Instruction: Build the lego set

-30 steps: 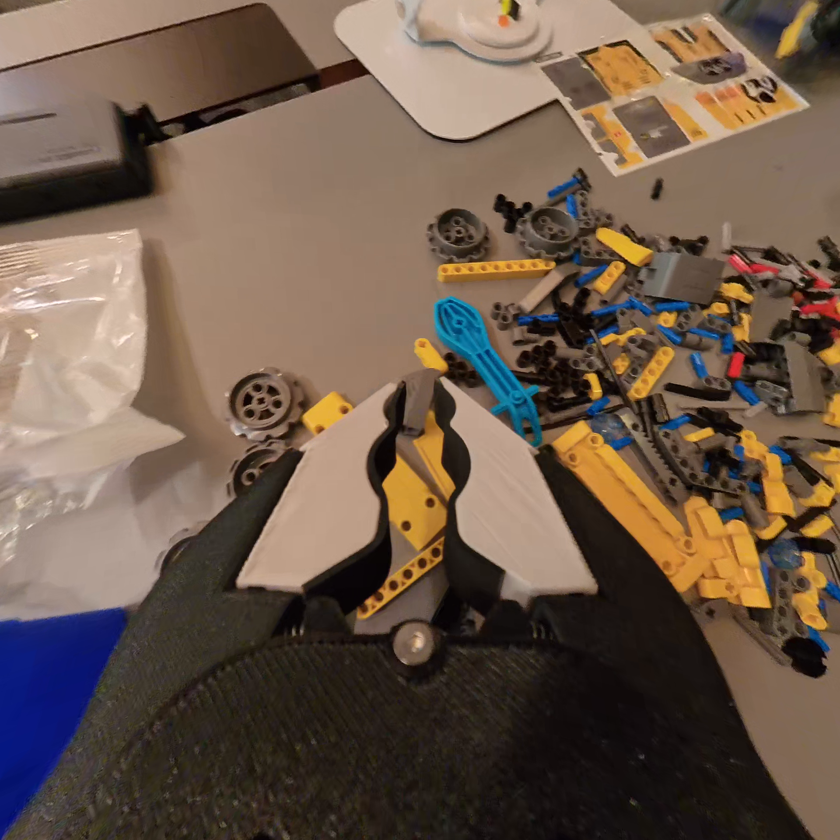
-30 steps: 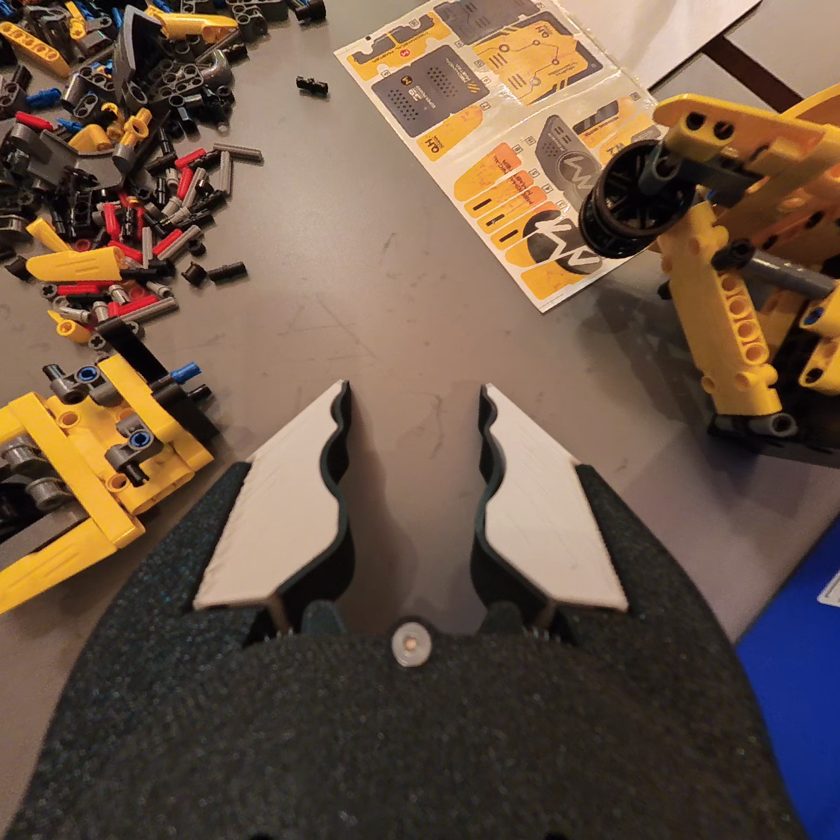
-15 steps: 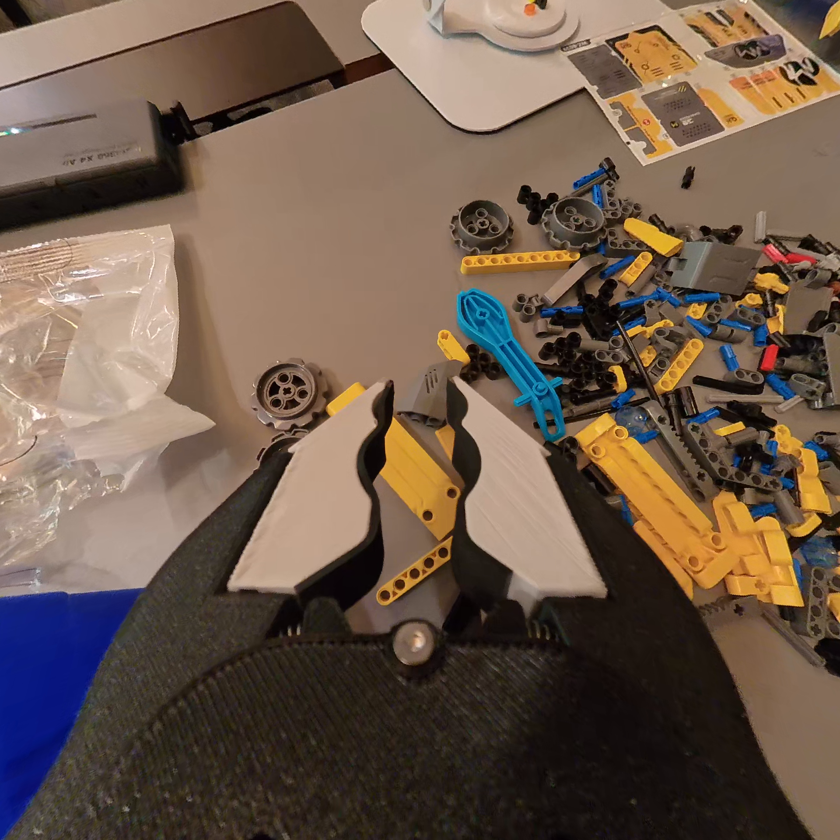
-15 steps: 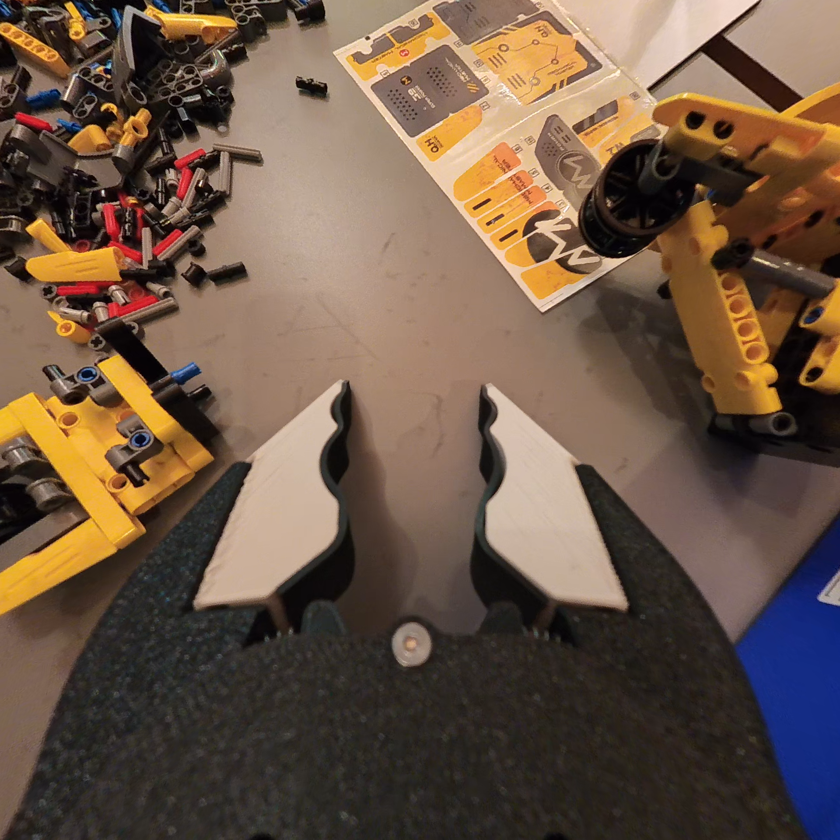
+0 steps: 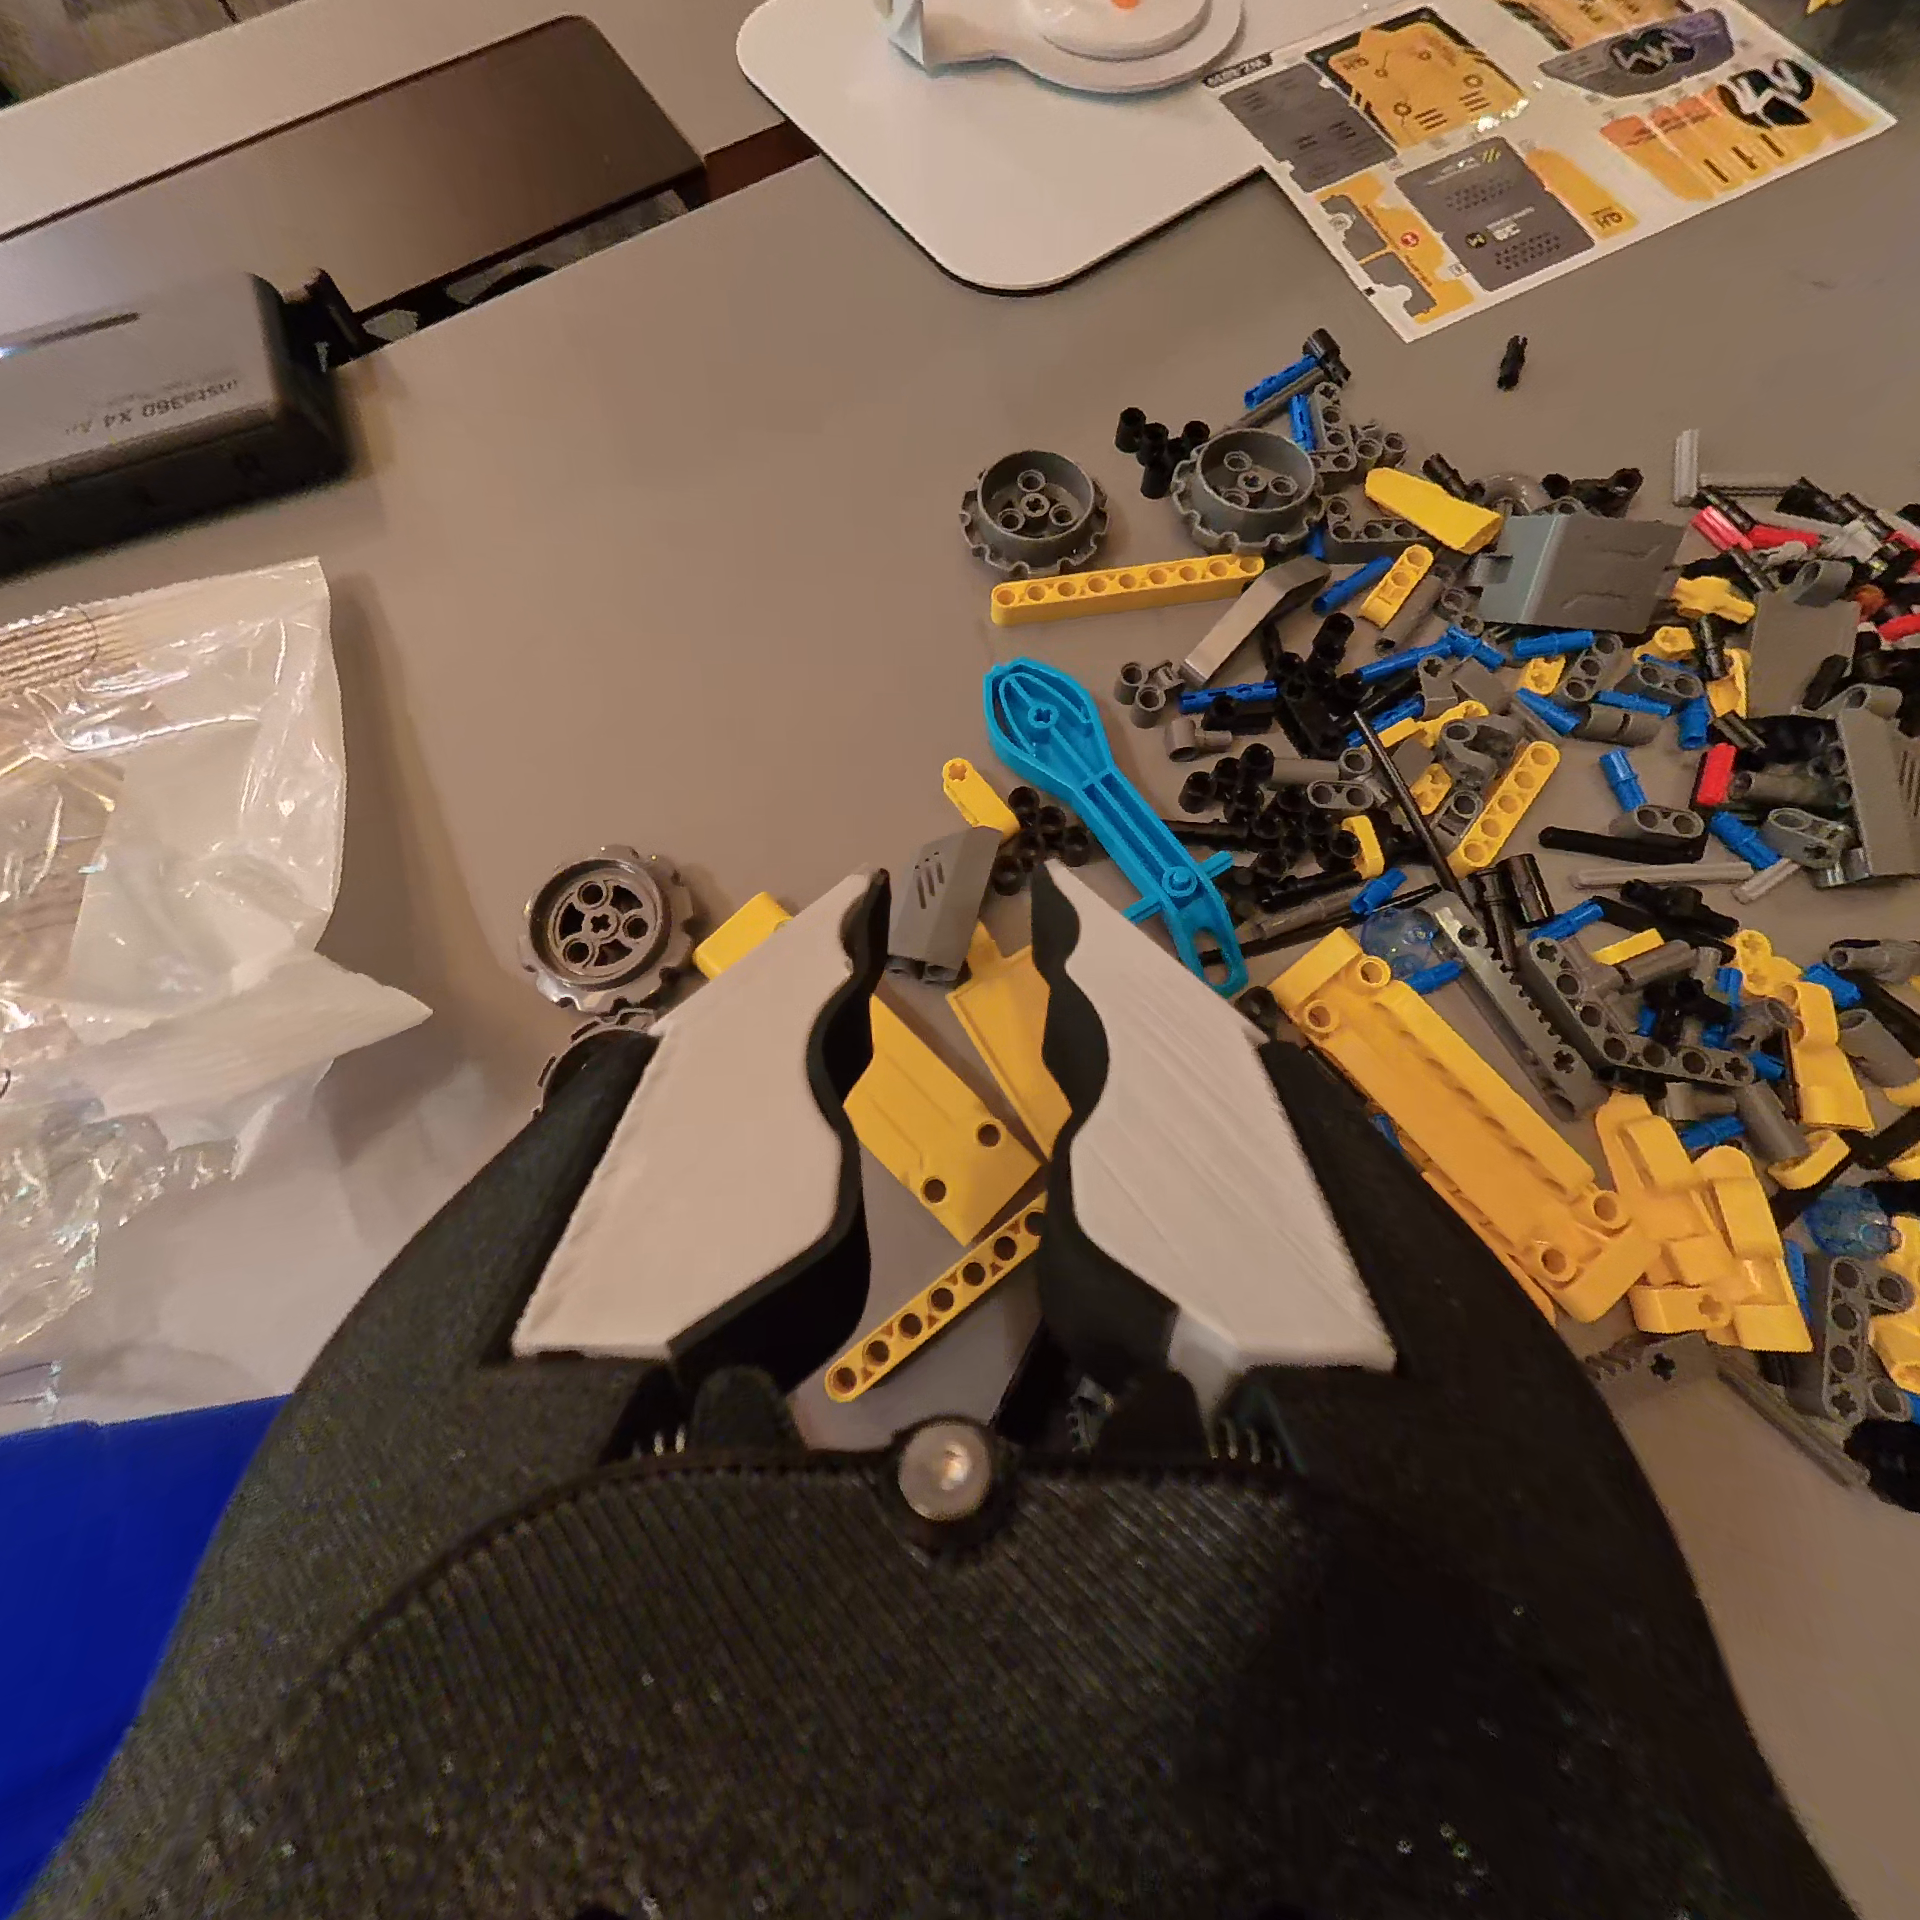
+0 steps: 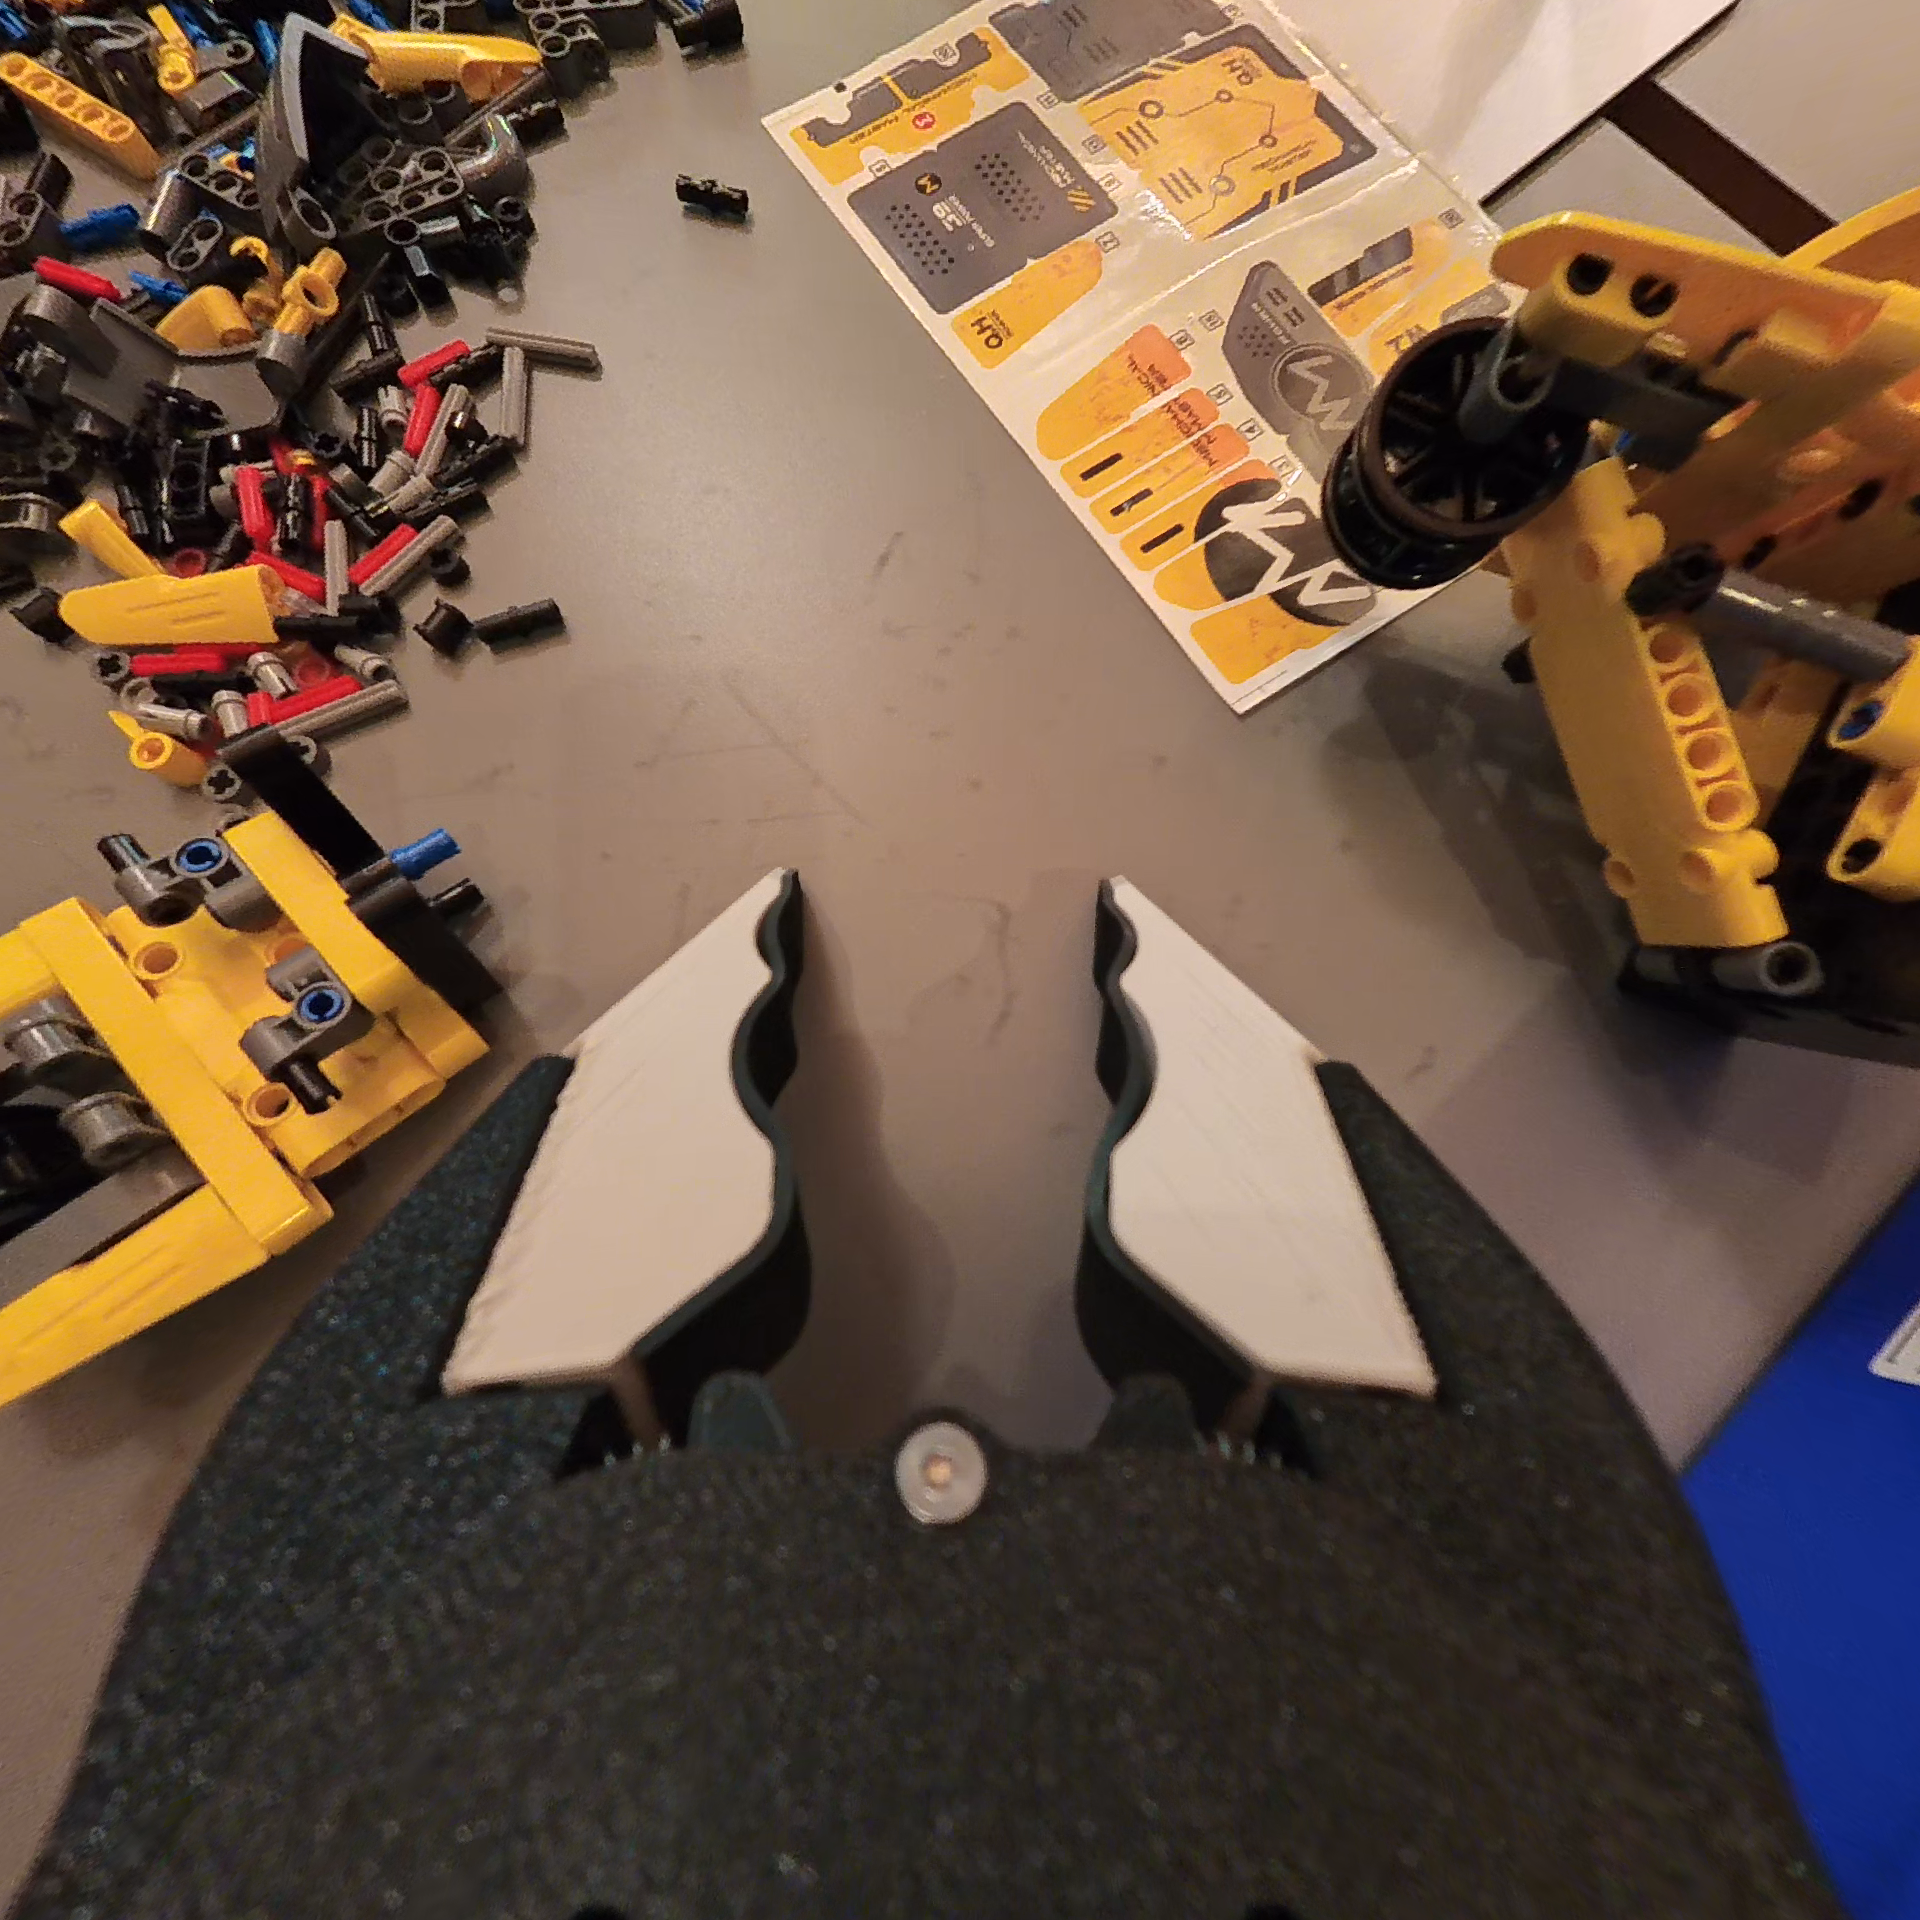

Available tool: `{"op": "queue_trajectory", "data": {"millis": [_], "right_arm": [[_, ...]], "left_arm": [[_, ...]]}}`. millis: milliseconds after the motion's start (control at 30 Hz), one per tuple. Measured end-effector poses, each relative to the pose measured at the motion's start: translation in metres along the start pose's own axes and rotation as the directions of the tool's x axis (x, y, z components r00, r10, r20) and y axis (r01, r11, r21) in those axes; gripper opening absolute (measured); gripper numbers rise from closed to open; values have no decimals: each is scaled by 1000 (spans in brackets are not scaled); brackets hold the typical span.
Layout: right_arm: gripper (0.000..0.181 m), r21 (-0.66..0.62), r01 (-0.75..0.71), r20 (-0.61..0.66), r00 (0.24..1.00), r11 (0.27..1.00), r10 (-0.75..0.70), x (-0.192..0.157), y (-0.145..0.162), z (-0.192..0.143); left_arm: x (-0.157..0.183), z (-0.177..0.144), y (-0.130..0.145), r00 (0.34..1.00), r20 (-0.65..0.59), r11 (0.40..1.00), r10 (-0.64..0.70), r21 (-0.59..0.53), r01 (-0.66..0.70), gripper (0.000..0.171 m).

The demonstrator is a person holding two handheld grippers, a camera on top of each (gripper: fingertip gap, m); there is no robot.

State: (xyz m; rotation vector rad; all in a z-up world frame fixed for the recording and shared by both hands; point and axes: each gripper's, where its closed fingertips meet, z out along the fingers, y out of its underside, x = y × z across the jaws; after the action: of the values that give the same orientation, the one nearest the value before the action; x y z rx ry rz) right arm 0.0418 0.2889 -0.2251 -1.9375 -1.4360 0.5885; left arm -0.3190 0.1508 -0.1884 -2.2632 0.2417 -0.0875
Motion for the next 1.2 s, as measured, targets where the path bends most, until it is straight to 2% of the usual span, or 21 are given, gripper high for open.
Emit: {"op": "queue_trajectory", "data": {"millis": [833, 1067, 1200], "right_arm": [[56, 0, 0, 0, 1000, 1000, 0, 0, 0, 0], [56, 0, 0, 0, 1000, 1000, 0, 0, 0, 0], [56, 0, 0, 0, 1000, 1000, 0, 0, 0, 0]], "left_arm": [[28, 12, 4, 994, -53, 994, 96, -44, -98, 26], [32, 10, 1, 993, -60, 994, 105, -25, -107, 26], [52, 6, -7, 981, -106, 987, 162, 9, -162, 29]]}}
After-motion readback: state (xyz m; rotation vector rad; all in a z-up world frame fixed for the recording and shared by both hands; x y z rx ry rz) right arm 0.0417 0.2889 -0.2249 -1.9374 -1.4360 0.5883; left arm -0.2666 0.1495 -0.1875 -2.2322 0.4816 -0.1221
